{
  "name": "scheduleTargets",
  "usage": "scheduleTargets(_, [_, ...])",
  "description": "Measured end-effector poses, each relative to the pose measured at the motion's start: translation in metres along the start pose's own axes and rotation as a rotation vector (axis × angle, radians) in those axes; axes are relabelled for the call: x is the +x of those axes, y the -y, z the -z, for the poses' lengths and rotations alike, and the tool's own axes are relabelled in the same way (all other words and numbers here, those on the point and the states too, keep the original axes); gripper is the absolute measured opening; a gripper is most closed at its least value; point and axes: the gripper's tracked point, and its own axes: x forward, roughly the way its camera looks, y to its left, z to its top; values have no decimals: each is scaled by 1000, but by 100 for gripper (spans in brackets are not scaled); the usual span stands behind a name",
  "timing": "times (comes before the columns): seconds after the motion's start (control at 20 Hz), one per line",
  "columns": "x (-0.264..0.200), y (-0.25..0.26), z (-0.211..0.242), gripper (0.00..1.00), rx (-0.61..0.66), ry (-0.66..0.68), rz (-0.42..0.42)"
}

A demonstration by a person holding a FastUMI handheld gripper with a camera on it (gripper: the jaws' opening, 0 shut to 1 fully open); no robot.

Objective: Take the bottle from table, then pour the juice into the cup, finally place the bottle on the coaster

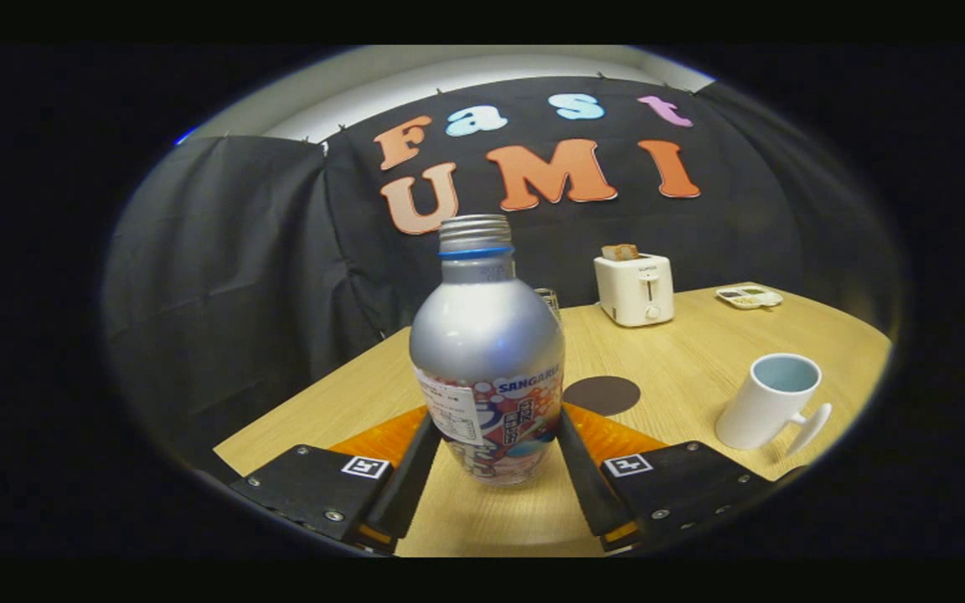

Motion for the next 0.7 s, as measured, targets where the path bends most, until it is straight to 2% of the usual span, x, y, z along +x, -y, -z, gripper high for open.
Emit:
scheduleTargets(0.35, [-4,33,1,77,181,-38,-23])
scheduleTargets(0.7, [-11,57,-9,76,402,-35,-81])
